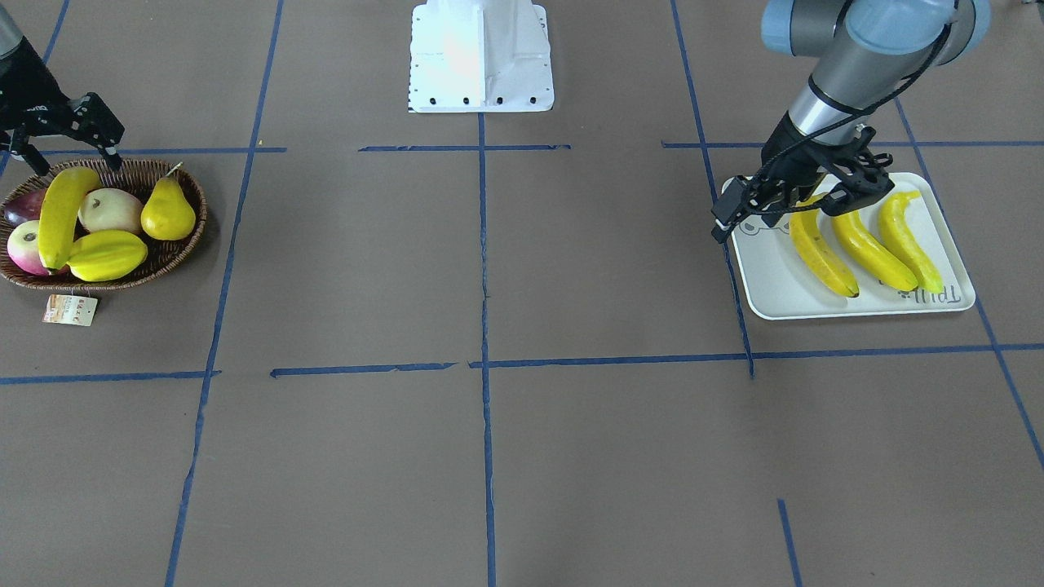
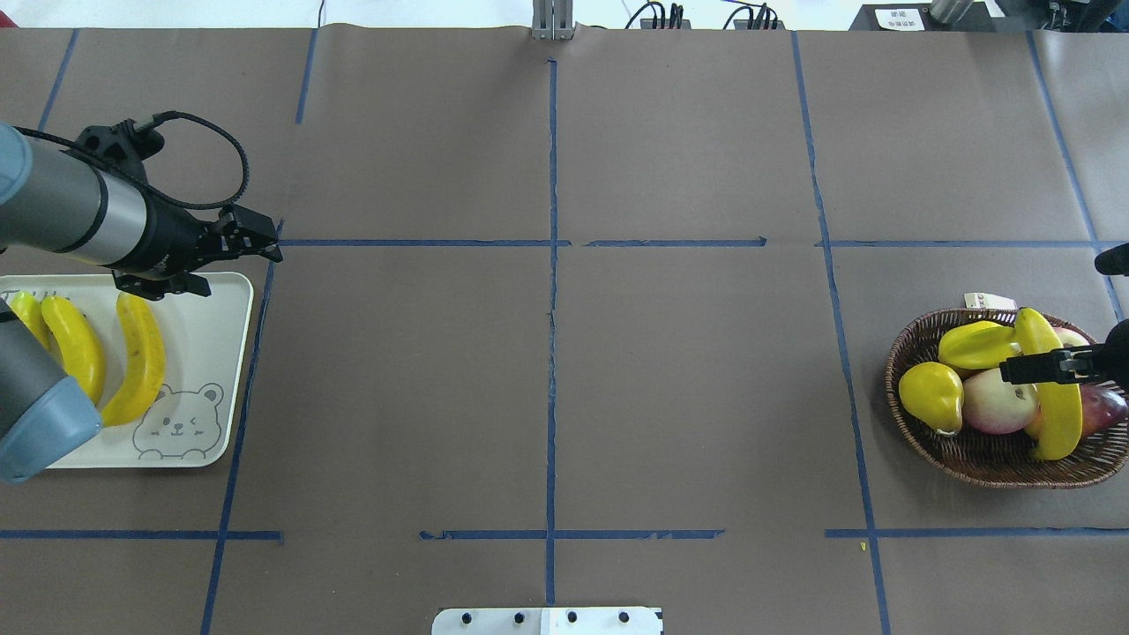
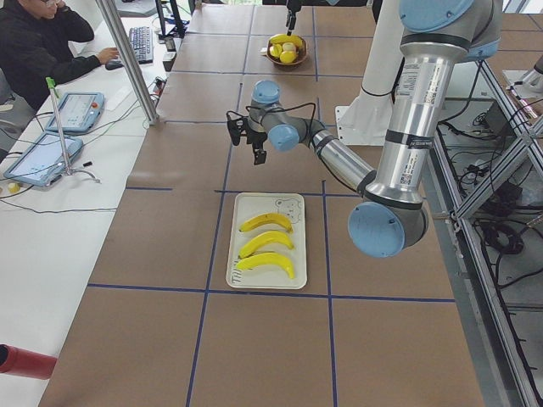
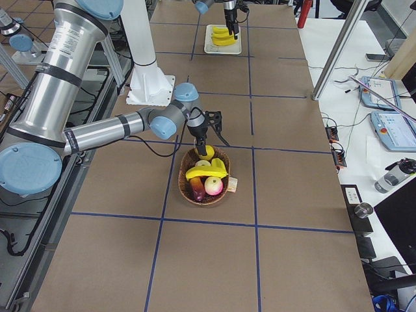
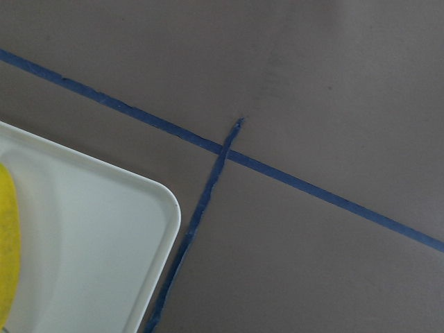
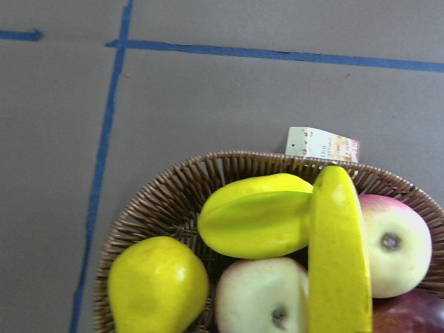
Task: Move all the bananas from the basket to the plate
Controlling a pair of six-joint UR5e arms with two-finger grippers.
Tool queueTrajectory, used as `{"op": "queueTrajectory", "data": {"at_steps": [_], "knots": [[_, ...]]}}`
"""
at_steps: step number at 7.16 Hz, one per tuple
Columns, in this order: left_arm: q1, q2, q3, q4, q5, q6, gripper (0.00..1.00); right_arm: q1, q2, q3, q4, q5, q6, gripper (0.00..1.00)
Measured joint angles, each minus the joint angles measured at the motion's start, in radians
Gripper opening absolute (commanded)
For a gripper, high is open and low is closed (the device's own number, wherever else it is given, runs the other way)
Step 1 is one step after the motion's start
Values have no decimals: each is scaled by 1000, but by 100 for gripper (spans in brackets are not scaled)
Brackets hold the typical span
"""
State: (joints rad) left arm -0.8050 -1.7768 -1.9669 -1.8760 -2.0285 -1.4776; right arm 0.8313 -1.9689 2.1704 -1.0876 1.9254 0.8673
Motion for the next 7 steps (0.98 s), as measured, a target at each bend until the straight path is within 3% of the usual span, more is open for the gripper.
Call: {"op": "queueTrajectory", "data": {"at_steps": [3,6,7], "knots": [[72,-62,2,1,10,-96,100,-7,-13,-109,1,-26,-36,100],[78,-67,2,2,11,-105,100,-31,-12,-131,-5,-7,-35,97],[78,-68,1,2,11,-105,100,-36,-12,-132,-7,11,-34,91]]}}
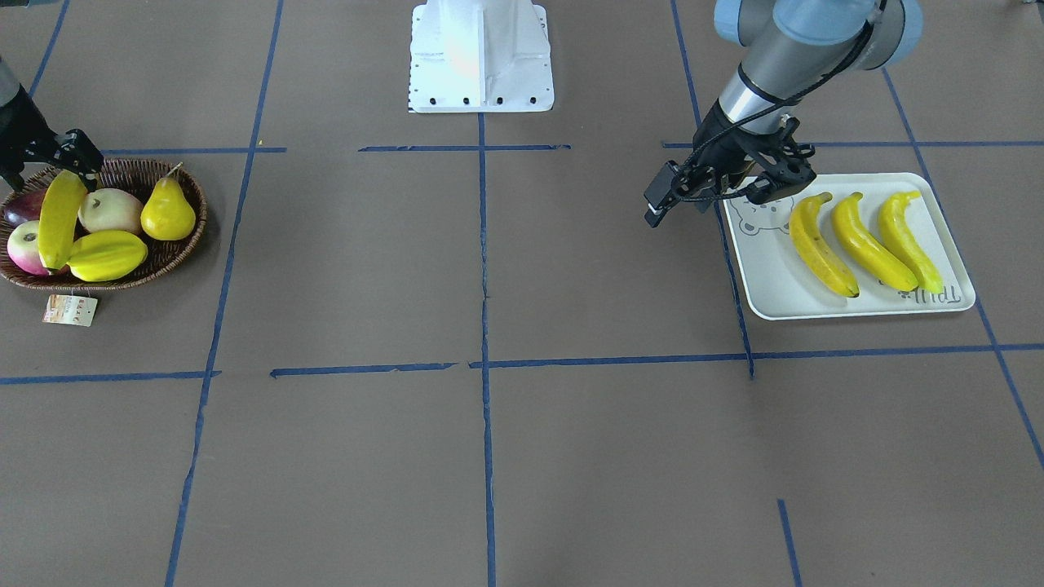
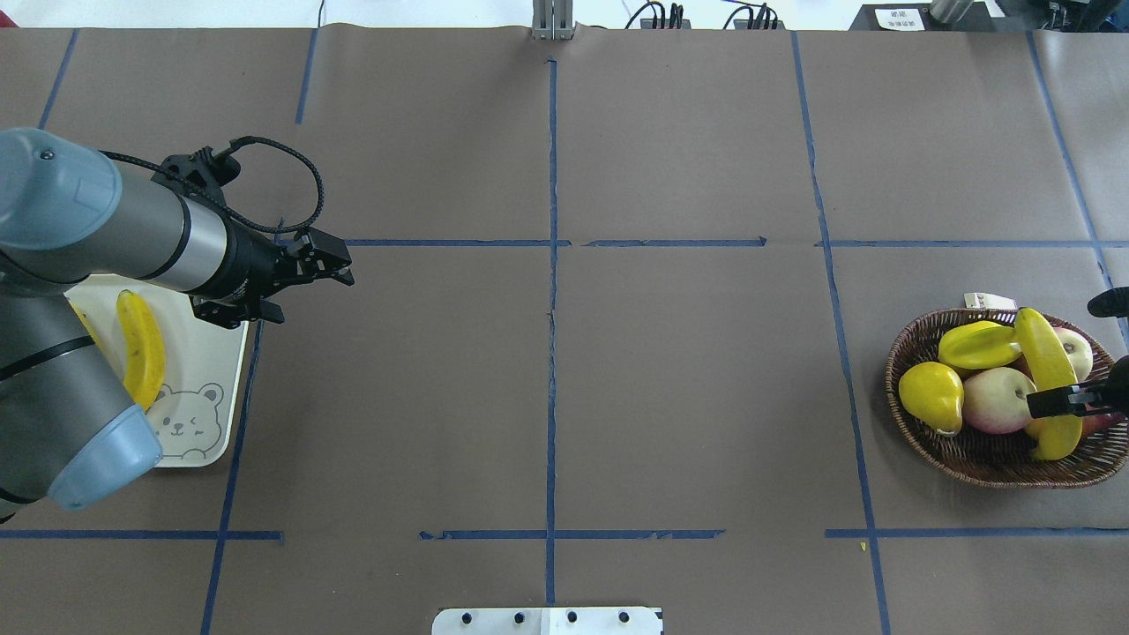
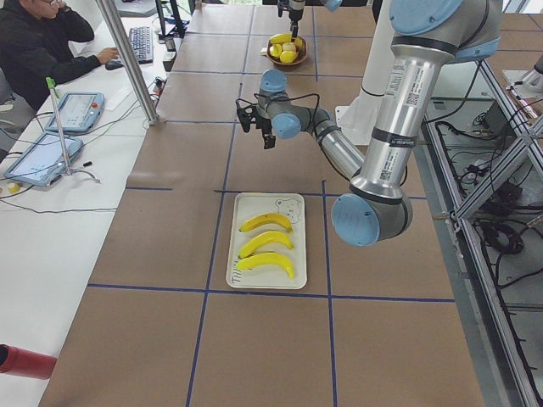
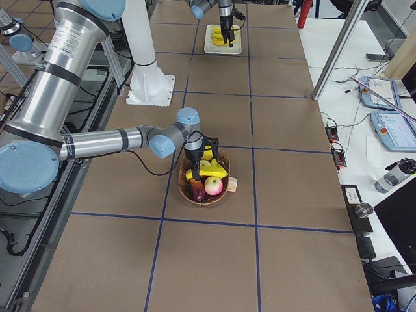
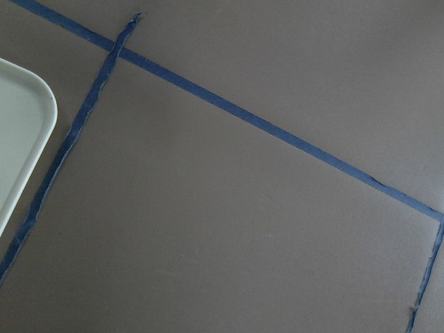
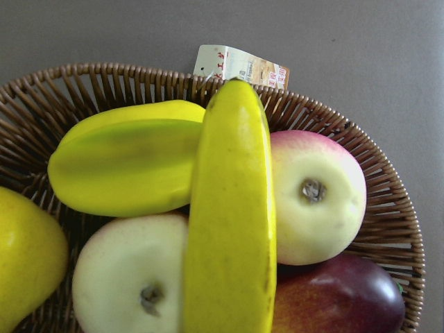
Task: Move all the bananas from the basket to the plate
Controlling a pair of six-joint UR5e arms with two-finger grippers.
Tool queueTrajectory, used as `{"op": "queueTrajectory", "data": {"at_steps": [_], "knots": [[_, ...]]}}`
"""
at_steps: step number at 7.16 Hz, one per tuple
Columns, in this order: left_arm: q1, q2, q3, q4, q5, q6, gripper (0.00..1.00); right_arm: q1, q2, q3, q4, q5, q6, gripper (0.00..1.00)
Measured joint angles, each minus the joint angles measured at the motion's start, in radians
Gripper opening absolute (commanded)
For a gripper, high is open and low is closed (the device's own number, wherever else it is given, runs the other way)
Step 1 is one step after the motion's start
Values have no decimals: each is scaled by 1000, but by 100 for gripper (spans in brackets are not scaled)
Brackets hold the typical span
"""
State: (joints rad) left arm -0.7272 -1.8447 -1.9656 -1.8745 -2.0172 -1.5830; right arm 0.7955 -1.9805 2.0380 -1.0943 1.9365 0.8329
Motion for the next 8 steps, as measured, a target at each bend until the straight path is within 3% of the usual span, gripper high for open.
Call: {"op": "queueTrajectory", "data": {"at_steps": [2,3,5,7,8], "knots": [[0,-1,0,0,0,0,100,-2,0,0,-1,33,0,42],[0,-1,0,0,0,0,100,-2,0,0,-2,38,0,25],[0,-2,1,0,0,0,100,0,-2,-1,-3,40,-2,4],[0,-5,1,0,0,-1,100,18,-9,14,-4,49,-3,0],[0,-6,1,0,0,-1,100,58,-13,41,-10,95,-5,0]]}}
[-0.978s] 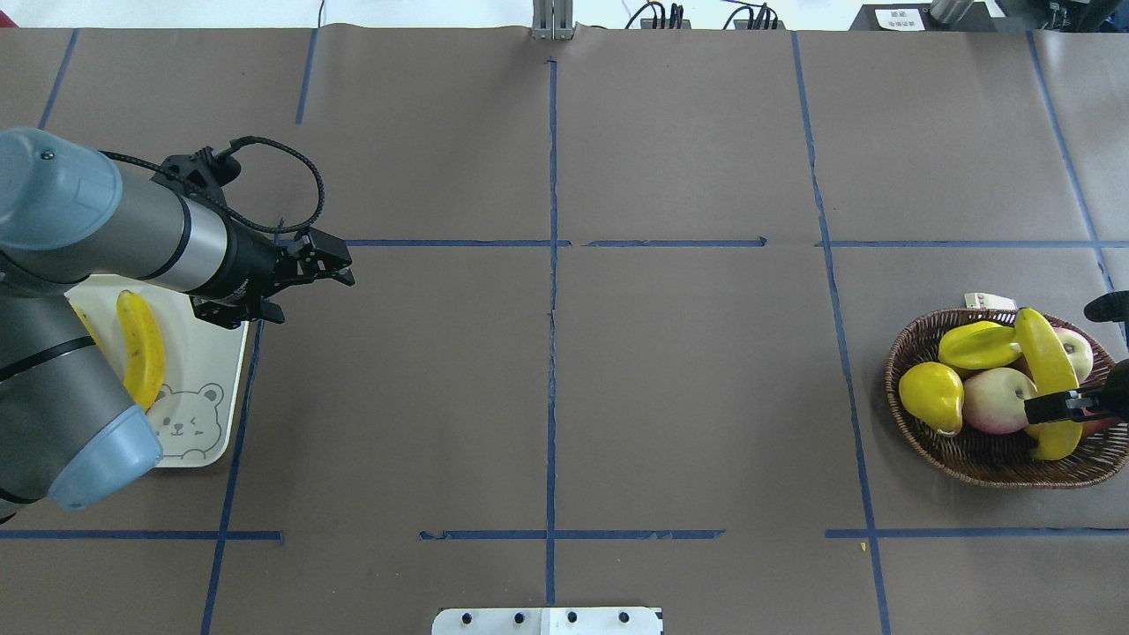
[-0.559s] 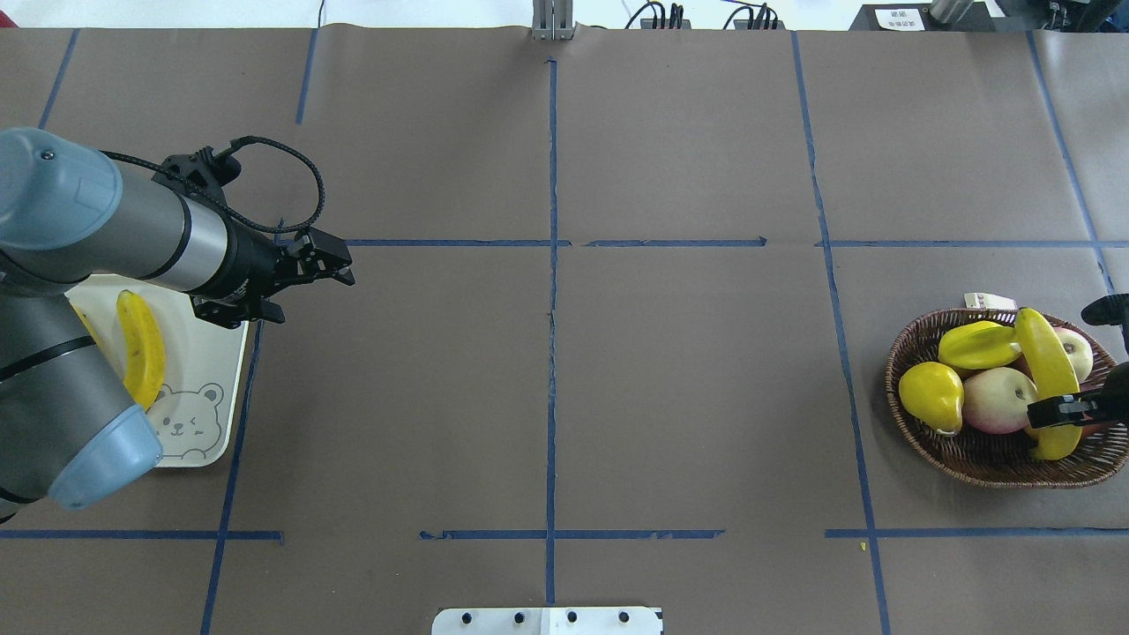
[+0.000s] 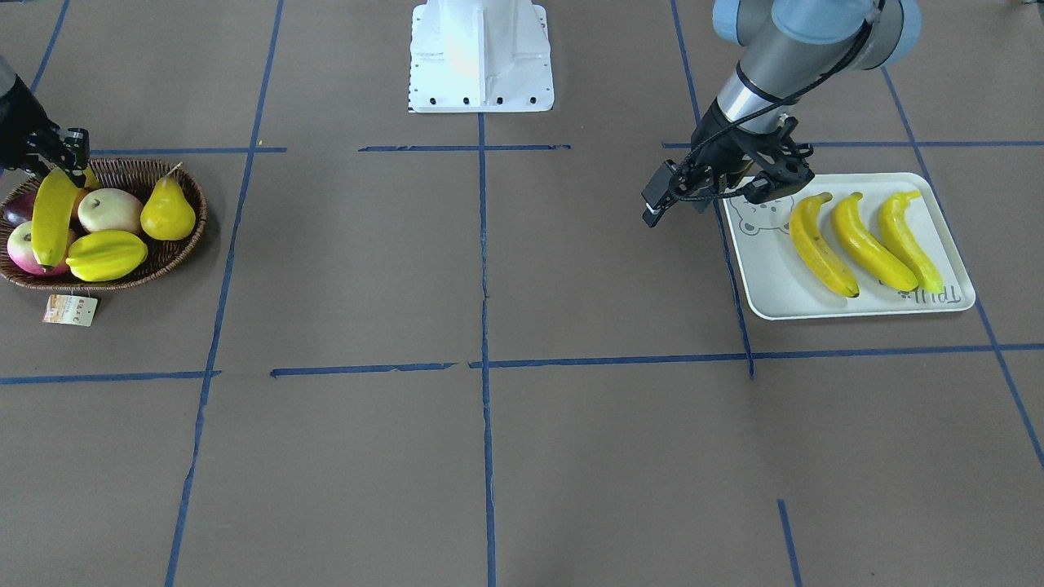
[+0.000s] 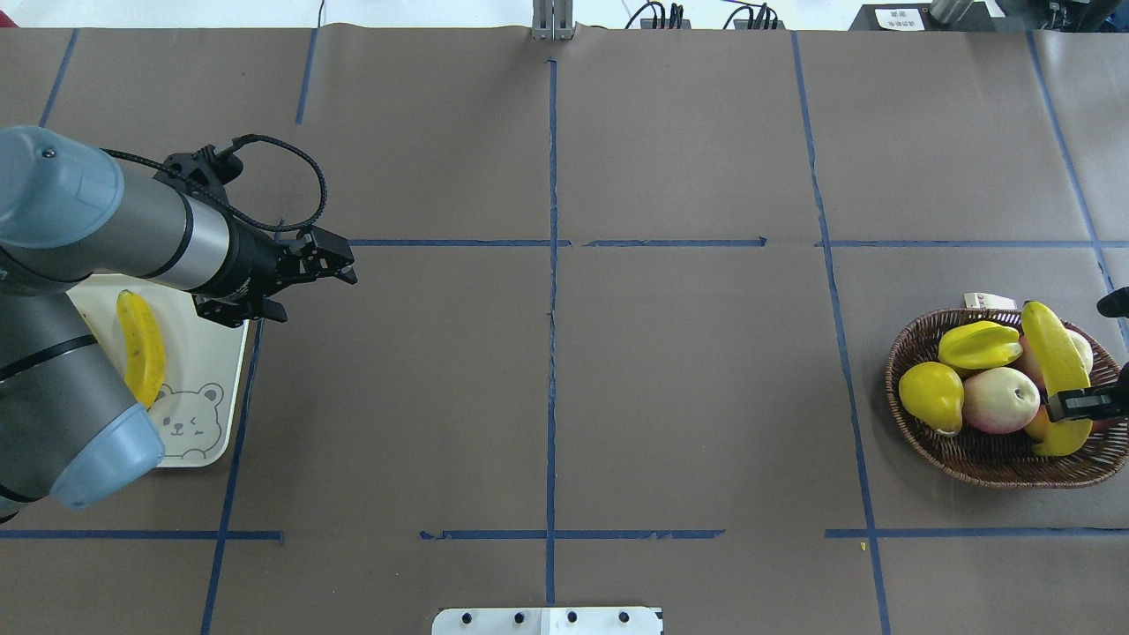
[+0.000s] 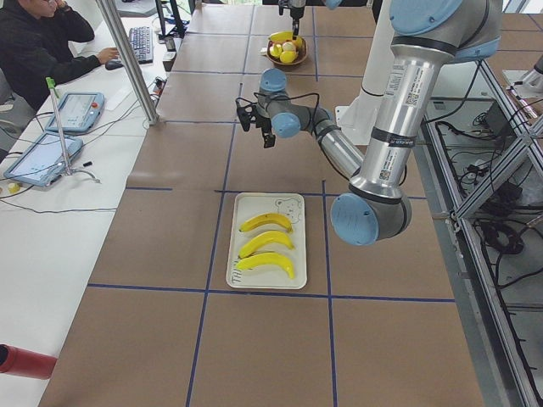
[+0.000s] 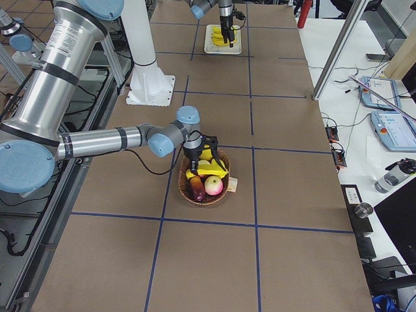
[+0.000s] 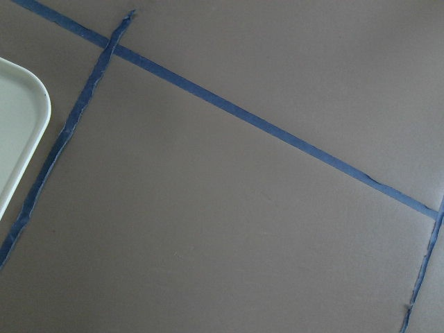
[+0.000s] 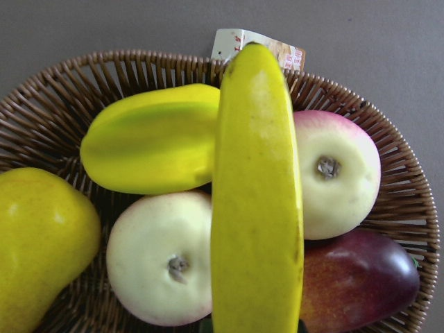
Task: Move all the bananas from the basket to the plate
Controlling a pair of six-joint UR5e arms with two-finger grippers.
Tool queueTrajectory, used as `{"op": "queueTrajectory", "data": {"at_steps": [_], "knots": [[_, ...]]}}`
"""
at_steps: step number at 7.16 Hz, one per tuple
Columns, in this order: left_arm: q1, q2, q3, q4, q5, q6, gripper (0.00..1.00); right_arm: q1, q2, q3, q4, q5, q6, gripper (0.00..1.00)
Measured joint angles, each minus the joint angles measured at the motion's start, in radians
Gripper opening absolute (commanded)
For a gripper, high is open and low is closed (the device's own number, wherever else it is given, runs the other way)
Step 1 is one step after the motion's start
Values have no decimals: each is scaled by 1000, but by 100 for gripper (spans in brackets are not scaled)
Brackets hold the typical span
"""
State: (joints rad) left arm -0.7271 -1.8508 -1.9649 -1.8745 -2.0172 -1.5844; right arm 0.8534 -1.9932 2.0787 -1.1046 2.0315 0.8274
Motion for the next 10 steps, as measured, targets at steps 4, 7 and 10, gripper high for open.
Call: {"op": "queueTrajectory", "data": {"at_steps": [4,7,10], "knots": [[0,-6,1,-2,-1,1,100,299,57,93,-27,354,-155,1],[10,-80,17,-16,-4,-1,100,314,309,4,-17,499,-73,1],[54,-163,50,-227,-4,-144,100,153,604,-24,-12,445,270,2]]}}
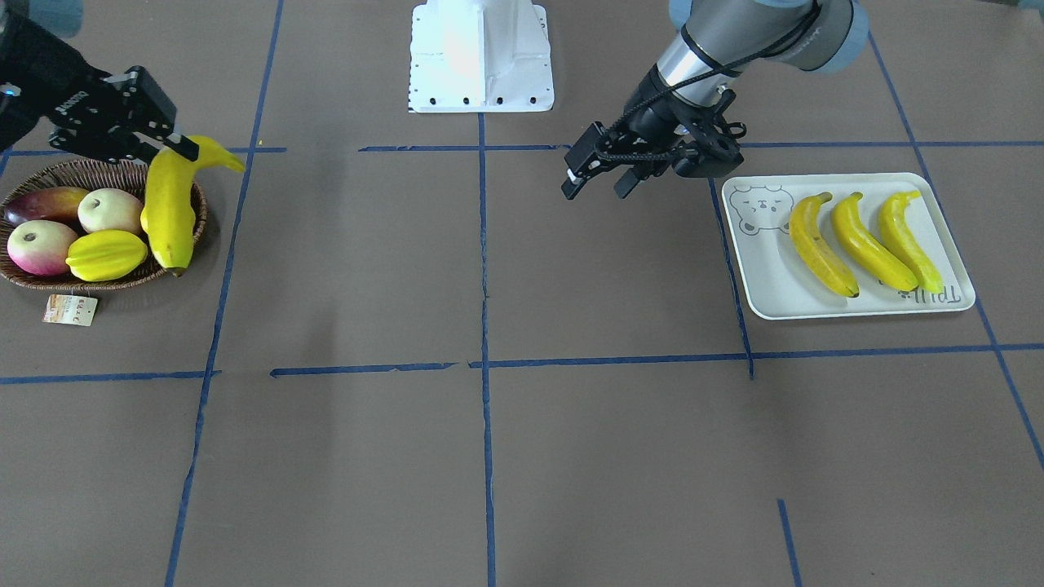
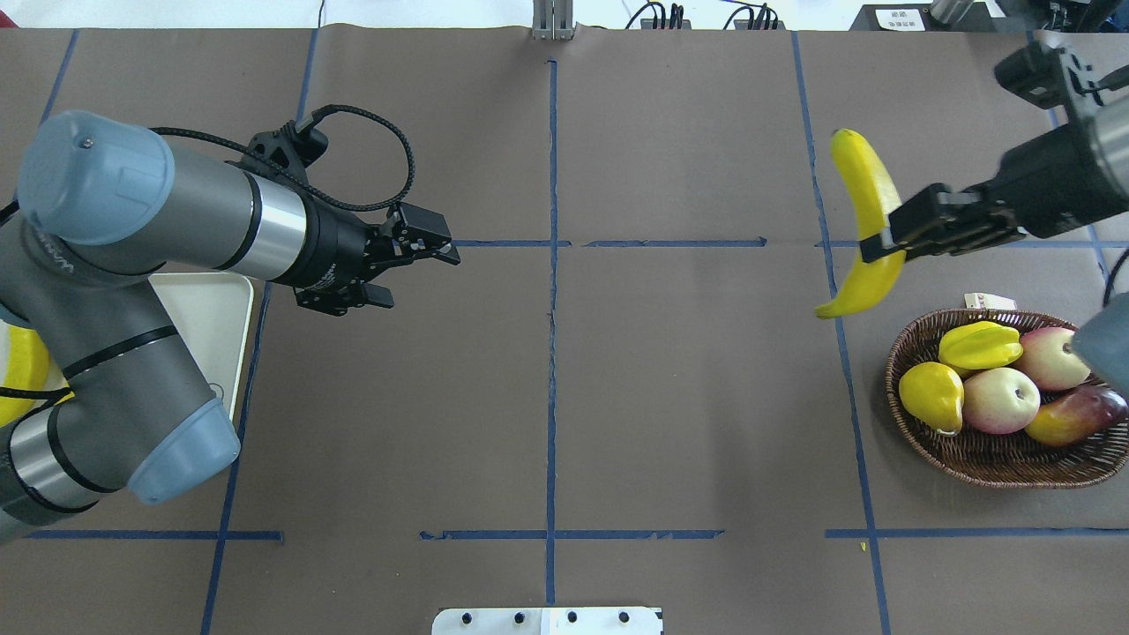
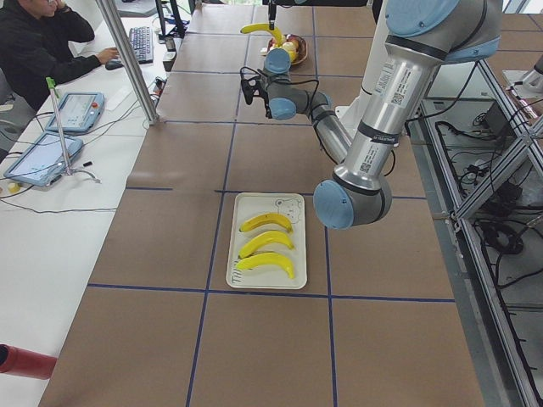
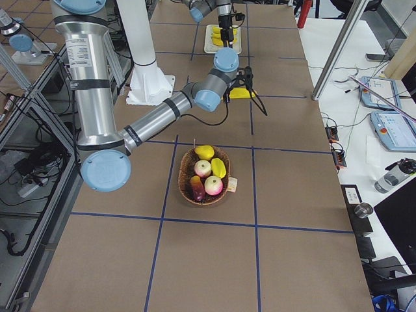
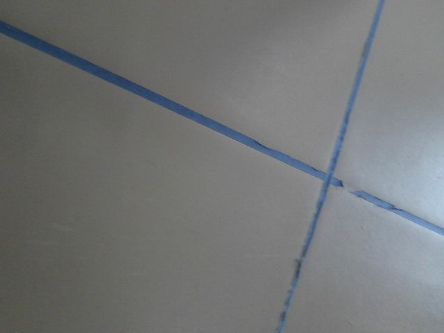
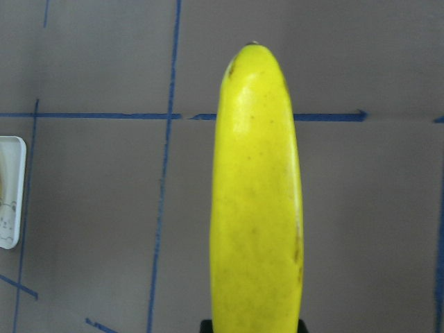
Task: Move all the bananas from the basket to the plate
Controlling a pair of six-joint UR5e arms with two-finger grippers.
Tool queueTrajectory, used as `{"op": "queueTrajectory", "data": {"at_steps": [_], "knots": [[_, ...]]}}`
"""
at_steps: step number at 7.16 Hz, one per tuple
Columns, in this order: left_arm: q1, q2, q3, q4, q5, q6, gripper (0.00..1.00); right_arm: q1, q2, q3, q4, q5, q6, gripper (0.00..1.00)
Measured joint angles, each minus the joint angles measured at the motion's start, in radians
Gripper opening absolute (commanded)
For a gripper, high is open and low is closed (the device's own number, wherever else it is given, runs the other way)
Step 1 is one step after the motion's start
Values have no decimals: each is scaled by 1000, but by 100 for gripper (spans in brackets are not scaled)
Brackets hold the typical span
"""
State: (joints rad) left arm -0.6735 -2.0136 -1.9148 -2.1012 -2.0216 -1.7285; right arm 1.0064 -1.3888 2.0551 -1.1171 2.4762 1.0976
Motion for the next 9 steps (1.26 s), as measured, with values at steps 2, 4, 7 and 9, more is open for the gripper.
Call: {"op": "queueTrajectory", "data": {"at_steps": [2,4,7,9], "knots": [[13,-26,47,-162,13,-100,100,-180,131,7,49,-192,226,2],[18,-60,57,-202,27,-138,99,-404,175,21,110,-464,333,2],[25,-99,69,-207,29,-147,99,-602,215,23,112,-656,349,1],[56,-119,75,-207,31,-147,99,-625,219,22,111,-672,349,1]]}}
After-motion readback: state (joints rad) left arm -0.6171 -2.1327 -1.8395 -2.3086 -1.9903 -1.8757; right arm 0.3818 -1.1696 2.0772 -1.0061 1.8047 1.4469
